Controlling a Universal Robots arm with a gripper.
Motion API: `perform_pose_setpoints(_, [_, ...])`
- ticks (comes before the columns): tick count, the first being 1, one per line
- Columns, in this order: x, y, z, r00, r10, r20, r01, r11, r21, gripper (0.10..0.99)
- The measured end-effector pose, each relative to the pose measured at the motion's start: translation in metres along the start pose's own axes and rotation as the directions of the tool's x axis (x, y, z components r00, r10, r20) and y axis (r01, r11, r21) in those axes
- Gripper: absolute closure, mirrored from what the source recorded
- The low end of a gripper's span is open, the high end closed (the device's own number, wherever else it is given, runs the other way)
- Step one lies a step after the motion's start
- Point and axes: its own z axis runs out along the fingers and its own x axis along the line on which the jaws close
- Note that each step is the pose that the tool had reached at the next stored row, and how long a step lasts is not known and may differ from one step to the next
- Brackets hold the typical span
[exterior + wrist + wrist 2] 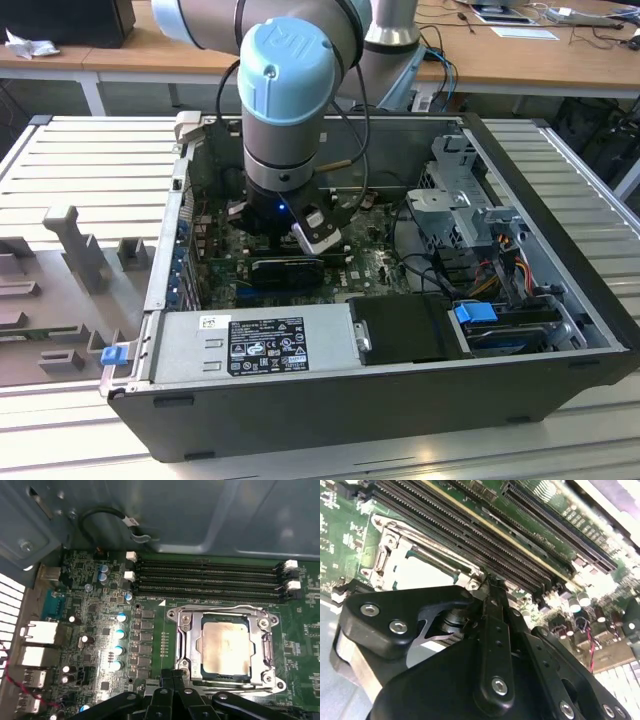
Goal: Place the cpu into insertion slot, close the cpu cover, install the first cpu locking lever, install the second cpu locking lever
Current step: 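Install the second cpu locking lever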
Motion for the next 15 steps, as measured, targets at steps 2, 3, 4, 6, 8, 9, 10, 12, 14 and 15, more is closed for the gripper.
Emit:
perform_pose_setpoints(2, [0.0001, 0.0024, -0.0081, 1.0000, 0.000, -0.0001, 0.000, 1.0000, 0.000, 0.980])
perform_pose_setpoints(3, [0.0002, 0.0031, -0.0107, 1.0000, 0.000, -0.0001, 0.000, 1.0000, 0.000, 0.980])
perform_pose_setpoints(4, [0.0002, 0.0038, -0.0129, 1.0000, 0.000, -0.0001, 0.000, 1.0000, 0.000, 0.980])
perform_pose_setpoints(6, [0.0003, 0.0053, -0.0180, 1.0000, 0.000, -0.0002, 0.000, 1.0000, 0.000, 0.980])
perform_pose_setpoints(8, [0.0003, 0.0066, -0.0225, 1.0000, 0.000, -0.0001, 0.000, 1.0000, 0.000, 0.980])
perform_pose_setpoints(9, [0.0004, 0.0075, -0.0254, 1.0000, 0.000, -0.0002, 0.000, 1.0000, 0.000, 0.980])
perform_pose_setpoints(10, [0.0004, 0.0079, -0.0267, 1.0000, 0.000, -0.0002, 0.000, 1.0000, 0.000, 0.980])
perform_pose_setpoints(12, [0.0005, 0.0087, -0.0295, 1.0000, 0.000, -0.0002, 0.000, 1.0000, 0.000, 0.980])
perform_pose_setpoints(14, [0.0004, 0.0087, -0.0295, 1.0000, 0.000, -0.0002, 0.000, 1.0000, 0.000, 0.980])
perform_pose_setpoints(15, [0.0004, 0.0087, -0.0295, 1.0000, 0.000, -0.0002, 0.000, 1.0000, 0.000, 0.980])
